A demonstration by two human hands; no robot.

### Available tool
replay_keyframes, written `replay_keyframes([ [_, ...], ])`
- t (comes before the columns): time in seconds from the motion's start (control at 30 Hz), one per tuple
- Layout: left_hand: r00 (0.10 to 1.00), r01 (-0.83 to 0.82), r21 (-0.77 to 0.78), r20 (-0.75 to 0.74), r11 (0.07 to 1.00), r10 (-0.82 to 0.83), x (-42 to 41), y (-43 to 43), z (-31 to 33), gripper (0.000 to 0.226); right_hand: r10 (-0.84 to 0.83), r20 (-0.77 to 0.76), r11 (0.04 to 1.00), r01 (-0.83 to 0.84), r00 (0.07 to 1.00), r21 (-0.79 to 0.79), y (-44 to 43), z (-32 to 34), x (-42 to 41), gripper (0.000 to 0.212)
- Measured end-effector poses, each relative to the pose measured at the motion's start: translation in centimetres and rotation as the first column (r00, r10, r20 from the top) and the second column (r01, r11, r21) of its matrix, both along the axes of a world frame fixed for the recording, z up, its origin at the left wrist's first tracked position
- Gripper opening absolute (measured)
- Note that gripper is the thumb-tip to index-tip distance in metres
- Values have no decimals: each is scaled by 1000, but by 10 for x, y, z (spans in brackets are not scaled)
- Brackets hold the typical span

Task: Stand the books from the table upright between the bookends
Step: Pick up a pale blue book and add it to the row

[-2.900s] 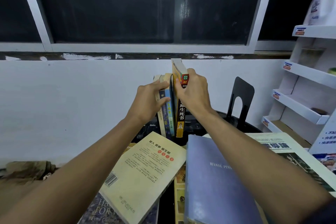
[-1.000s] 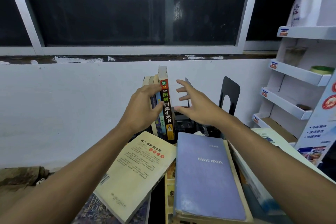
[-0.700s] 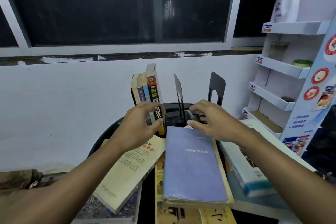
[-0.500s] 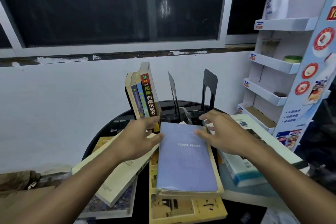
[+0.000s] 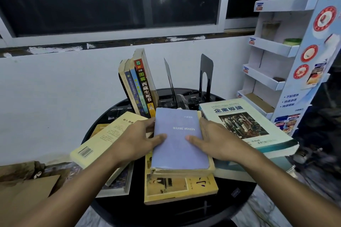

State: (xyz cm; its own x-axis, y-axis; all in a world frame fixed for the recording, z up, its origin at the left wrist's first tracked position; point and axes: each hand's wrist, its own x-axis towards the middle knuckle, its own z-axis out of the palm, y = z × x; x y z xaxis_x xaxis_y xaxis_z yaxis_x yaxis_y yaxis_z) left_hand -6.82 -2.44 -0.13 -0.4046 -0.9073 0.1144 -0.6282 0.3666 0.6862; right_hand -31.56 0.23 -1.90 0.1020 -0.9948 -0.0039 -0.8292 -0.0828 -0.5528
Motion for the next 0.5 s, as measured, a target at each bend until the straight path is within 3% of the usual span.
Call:
replay_keyframes([
  [0.33,980,-29,76,-195,997,44,0,6,-13,47,-12,105,999,18,994,-52,1,-3,2,54],
  [0.5,952,-12,106,-304,994,44,-4,12,-17,63,-35,161,988,59,986,-144,9,-2,6,57],
])
